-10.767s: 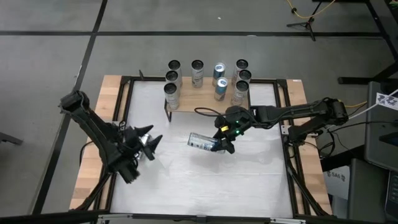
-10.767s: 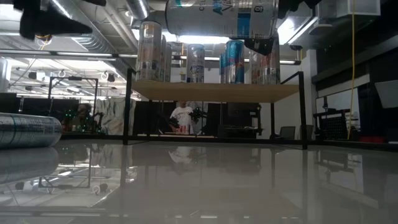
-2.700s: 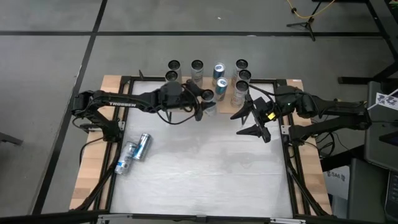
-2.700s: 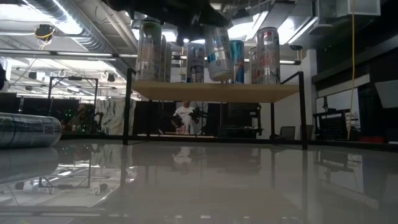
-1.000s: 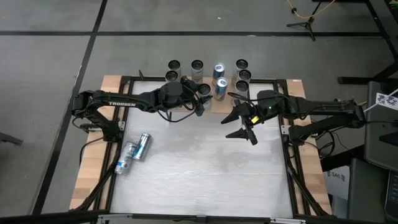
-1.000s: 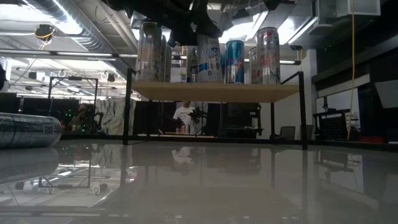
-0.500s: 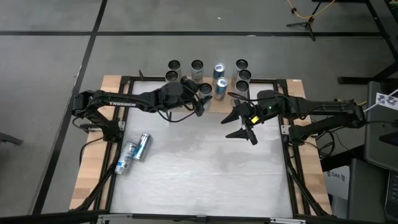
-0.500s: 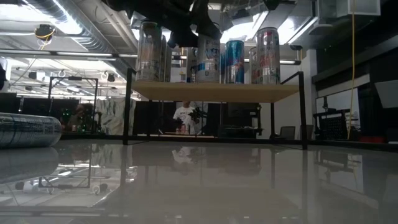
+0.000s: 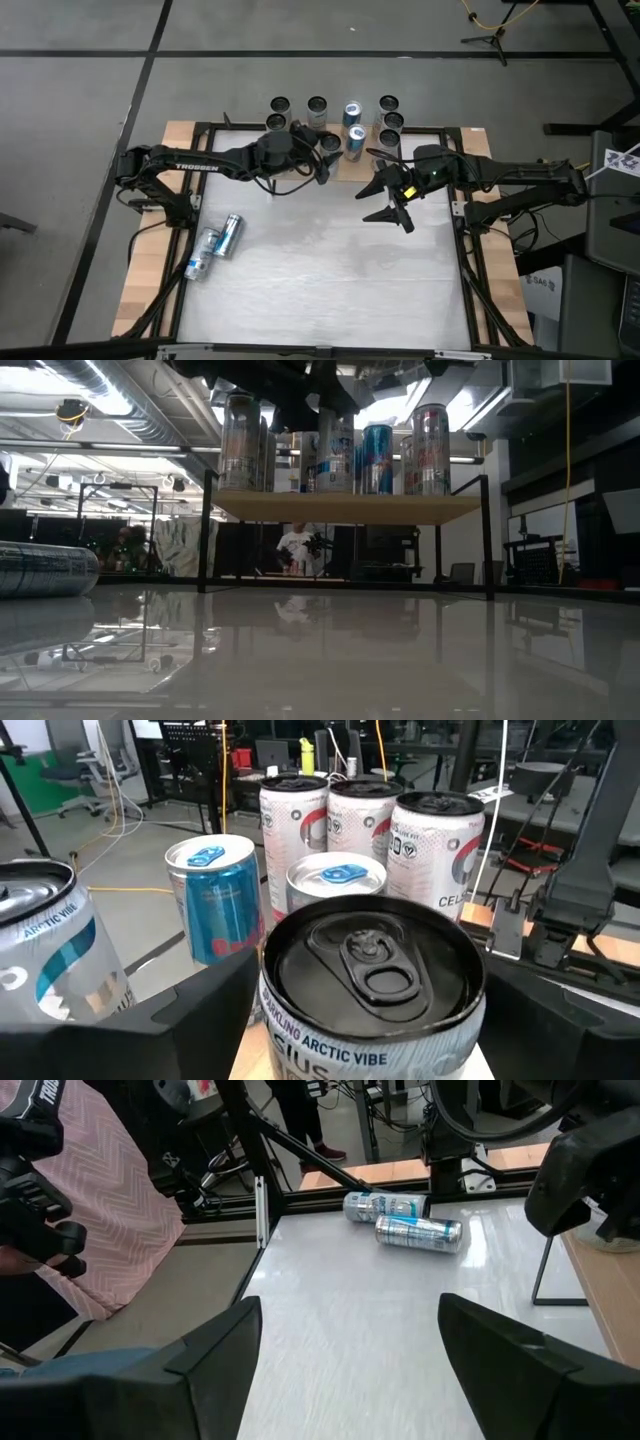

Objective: Sort soda cans
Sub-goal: Put the right white blue soda can on the shelf and align with other white blue soda cans

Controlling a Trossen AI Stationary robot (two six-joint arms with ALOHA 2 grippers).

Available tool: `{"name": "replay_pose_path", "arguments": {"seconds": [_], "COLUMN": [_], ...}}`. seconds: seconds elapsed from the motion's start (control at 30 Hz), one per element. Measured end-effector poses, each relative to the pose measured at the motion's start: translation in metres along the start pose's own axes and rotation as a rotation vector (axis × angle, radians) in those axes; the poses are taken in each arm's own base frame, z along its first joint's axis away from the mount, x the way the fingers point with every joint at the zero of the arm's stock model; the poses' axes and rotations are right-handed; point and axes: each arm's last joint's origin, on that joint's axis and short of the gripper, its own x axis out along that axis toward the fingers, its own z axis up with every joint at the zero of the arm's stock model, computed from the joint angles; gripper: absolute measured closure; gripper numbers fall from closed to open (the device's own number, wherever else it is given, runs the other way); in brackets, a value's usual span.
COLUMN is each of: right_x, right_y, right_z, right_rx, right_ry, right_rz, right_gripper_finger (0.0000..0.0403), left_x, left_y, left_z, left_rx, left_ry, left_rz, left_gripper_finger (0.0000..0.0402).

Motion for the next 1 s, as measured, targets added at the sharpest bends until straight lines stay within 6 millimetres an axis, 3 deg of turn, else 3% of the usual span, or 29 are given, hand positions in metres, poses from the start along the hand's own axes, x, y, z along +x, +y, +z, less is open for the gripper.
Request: {"name": "replay_pose_path", "arguments": {"seconds": [0.73, 0.87, 1.0], "right_x": [0.000, 0.000, -0.001], "right_y": [0.000, 0.000, 0.000], "right_z": [0.000, 0.000, 0.002], "right_rx": [0.013, 0.039, 0.016], "right_ry": [0.000, 0.000, -0.008], "right_rz": [0.000, 0.000, 0.001], "right_gripper_finger": [0.0107, 0.0107, 0.0107], "left_x": [-0.005, -0.014, -0.036], "left_y": [-0.001, -0.006, -0.011], "left_z": [0.030, 0.037, 0.053], "left_rx": [-0.076, 0.031, 0.091], "left_ry": [-0.300, -0.326, -0.368], "left_rz": [-0.019, -0.021, -0.045], "left_gripper_finger": [0.0075, 0.0075, 0.0075]}}
